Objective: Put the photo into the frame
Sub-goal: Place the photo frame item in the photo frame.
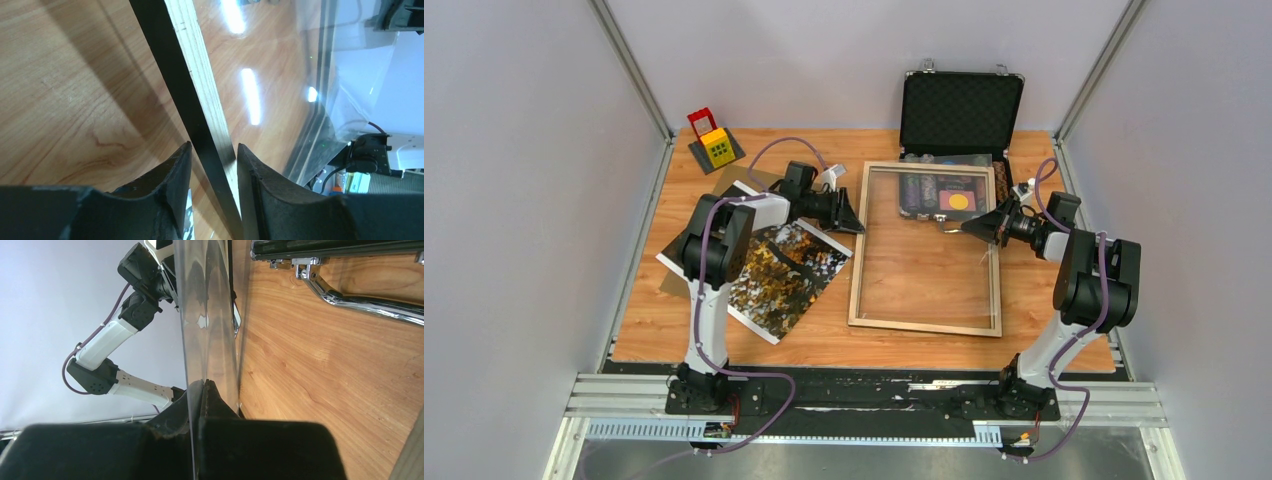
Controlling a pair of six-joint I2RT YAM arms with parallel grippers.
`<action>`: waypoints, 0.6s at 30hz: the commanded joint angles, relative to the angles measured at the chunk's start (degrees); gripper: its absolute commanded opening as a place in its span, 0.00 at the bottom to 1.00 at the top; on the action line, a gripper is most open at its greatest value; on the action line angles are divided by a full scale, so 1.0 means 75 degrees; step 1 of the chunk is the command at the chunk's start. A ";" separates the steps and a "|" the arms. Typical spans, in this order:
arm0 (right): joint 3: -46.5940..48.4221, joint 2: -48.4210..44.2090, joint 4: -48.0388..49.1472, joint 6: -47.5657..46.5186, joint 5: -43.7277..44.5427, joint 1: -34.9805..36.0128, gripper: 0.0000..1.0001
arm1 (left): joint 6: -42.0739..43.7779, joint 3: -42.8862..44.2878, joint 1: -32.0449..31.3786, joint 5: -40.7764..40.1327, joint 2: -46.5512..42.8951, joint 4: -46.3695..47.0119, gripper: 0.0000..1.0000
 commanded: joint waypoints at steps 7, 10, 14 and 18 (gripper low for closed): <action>0.0206 0.0092 0.0023 -0.0046 -0.0258 -0.0028 0.00 | 0.0142 0.0272 -0.0191 -0.0289 0.0112 0.0023 0.56; 0.0220 0.0106 -0.0005 -0.0062 -0.0259 -0.0040 0.00 | 0.0163 0.0278 -0.0208 -0.0310 0.0132 0.0004 0.52; 0.0228 0.0117 -0.0030 -0.0092 -0.0259 -0.0043 0.00 | 0.0163 0.0256 -0.0210 -0.0241 0.0158 0.0018 0.44; 0.0232 0.0129 -0.0043 -0.0099 -0.0259 -0.0043 0.00 | 0.0169 0.0260 -0.0211 -0.0150 0.0159 0.0047 0.38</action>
